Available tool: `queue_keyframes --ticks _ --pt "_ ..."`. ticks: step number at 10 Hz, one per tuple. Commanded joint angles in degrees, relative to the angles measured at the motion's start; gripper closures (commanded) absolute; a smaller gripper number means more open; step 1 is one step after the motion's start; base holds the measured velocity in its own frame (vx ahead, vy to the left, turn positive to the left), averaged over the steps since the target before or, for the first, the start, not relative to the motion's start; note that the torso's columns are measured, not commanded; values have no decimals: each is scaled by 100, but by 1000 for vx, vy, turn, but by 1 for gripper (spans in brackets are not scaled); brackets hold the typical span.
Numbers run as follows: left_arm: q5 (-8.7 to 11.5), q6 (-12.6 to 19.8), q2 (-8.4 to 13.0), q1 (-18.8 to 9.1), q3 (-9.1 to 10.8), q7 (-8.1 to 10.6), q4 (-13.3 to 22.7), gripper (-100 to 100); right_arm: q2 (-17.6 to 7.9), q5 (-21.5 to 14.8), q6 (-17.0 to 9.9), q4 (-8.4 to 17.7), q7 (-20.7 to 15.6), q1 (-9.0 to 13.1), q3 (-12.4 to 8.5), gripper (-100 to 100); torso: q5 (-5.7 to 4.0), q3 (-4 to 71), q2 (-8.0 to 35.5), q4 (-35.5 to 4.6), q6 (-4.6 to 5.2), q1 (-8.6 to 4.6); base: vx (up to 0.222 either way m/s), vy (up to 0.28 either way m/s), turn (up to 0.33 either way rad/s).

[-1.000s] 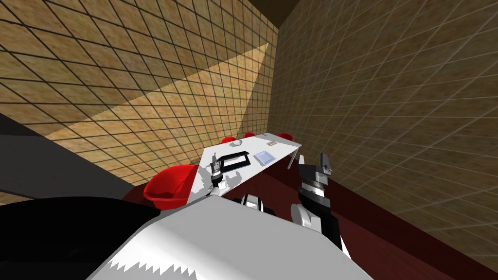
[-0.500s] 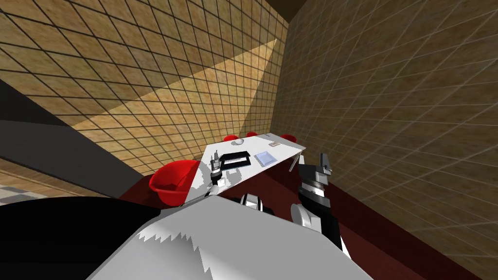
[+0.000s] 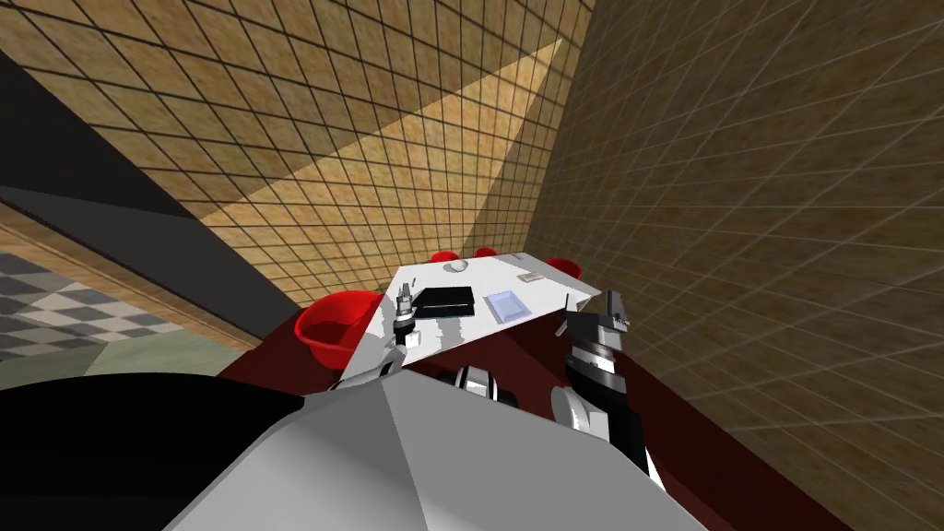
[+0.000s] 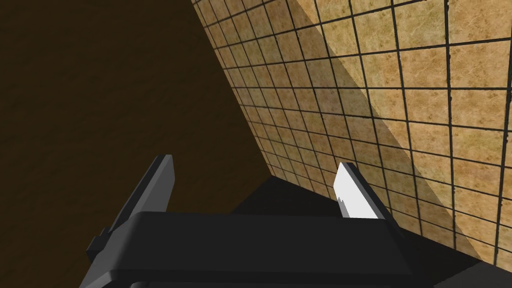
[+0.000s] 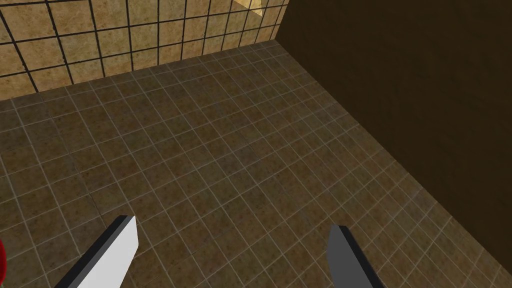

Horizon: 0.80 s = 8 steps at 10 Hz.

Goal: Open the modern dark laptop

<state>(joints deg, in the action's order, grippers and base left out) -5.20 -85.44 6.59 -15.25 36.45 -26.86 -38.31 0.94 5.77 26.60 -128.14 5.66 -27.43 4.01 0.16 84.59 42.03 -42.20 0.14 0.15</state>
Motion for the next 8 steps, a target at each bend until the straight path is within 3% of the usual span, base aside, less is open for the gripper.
queue_keyframes --ticks 1,3,4,6,8 --pt "-4 162 277 -55 -147 337 -15 -100 0 0 0 0 0 -1 0 0 -14 4 8 -3 -12 -20 59 -143 146" --pt "-18 429 611 -104 -349 706 -119 -100 0 0 0 0 0 0 0 0 -18 -7 33 -11 -16 -20 45 -187 311" --pt "-18 429 611 -104 -349 747 -119 -100 1 0 0 0 0 0 1 0 -21 -5 29 -10 -15 -33 37 -160 144" --pt "-32 695 946 -153 -550 1113 -222 -100 0 0 0 0 0 0 0 0 -11 -1 23 -8 -17 2 35 -146 314" --pt "-32 683 903 -135 -533 1094 -254 -100 0 0 0 0 0 1 1 0 -15 -3 25 -9 -8 -12 20 -98 57"
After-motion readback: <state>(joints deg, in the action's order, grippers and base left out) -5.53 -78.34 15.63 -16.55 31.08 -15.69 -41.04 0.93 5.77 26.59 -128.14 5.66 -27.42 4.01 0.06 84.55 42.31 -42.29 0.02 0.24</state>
